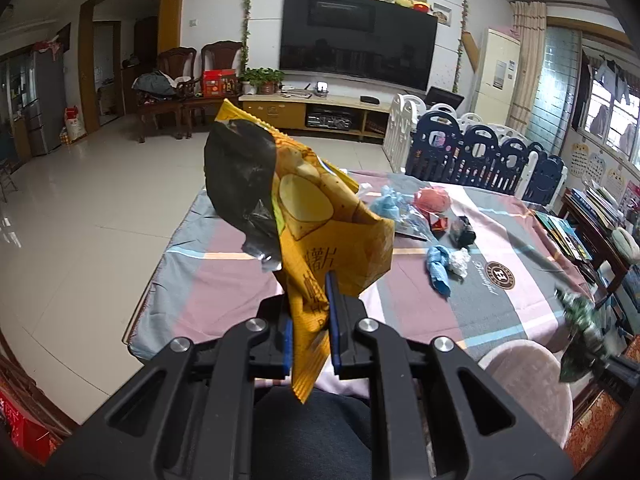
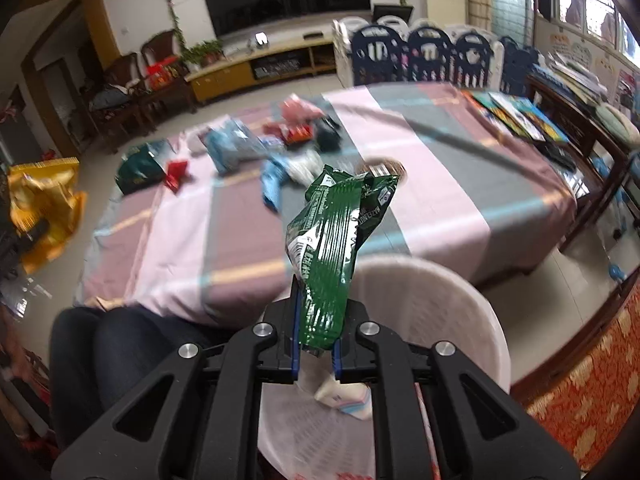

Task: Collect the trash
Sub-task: 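Lift the chip bag and green wrapper and carry them toward the wastebasket, then open both grippers to drop the chip bag and wrapper into the wastebasket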

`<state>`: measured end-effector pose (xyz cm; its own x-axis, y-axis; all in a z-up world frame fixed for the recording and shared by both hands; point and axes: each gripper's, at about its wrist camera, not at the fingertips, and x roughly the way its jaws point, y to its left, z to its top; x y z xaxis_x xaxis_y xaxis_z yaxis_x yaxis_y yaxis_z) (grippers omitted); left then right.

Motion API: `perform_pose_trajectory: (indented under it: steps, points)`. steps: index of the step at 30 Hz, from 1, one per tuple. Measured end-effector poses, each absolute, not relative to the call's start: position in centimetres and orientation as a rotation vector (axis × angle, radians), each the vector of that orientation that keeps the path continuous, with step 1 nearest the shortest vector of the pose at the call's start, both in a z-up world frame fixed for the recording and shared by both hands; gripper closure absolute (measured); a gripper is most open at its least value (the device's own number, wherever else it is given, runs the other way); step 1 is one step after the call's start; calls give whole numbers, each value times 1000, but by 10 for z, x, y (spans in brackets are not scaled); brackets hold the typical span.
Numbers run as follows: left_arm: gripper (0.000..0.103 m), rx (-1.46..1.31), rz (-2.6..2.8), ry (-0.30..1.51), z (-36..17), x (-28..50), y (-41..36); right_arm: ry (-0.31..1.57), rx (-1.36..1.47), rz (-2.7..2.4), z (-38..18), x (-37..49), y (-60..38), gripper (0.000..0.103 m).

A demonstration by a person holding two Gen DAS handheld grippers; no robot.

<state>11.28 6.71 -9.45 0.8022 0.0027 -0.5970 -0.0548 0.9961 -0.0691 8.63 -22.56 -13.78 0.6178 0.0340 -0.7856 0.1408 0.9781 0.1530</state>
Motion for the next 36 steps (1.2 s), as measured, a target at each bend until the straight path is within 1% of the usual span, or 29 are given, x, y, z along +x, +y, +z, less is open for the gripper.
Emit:
perform_pose_trajectory:
  steps: [3,5,6,8,9,10,11,12,15,18,22,24,25,26,27,28,29,36]
  points:
    - [89,-57,12,645,-96,112,53,990,247,-91,-170,79,-240,91]
    - [89,-51,-17,663,-99,112,45,1096,289,-92,-203,78,-247,91]
    - [89,-43,-33,673,-100,113,39,1156,305,-91,-219,77,-249,89]
    - [89,-17,-55,685,-105,113,26,1228,342,-104,-241,73,-253,77]
    - [89,-5,-68,693,-107,113,20,1238,377,-119,-247,71,-257,61]
    - [89,8,-86,705,-110,113,13,1234,405,-133,-249,70,-261,40]
    - [89,15,-110,720,-114,114,6,1213,444,-153,-246,69,-268,32]
    - [89,12,-135,735,-117,114,1,1169,491,-171,-240,67,-276,26]
    - [89,-41,-290,841,-132,124,-17,1065,546,-194,-217,66,-295,25]
    - [89,-71,-525,995,-154,131,-49,968,556,-251,-196,59,-313,19]
    - [88,23,-737,1053,-168,120,-97,909,601,-304,-183,57,-338,18]
    - [84,69,-848,1068,-172,114,-117,902,623,-322,-183,53,-347,18]
    - [81,91,-874,1073,-175,112,-126,900,630,-329,-185,52,-351,18]
    - [61,113,-883,1075,-178,109,-131,898,639,-338,-187,51,-354,18]
    - [32,146,-870,1069,-179,107,-135,898,647,-346,-188,50,-357,18]
    - [23,169,-845,1056,-178,106,-136,898,652,-351,-188,47,-360,18]
    - [19,187,-822,1039,-177,105,-136,898,656,-356,-189,46,-361,18]
    - [18,165,-651,1003,-170,121,-111,909,675,-356,-192,54,-358,18]
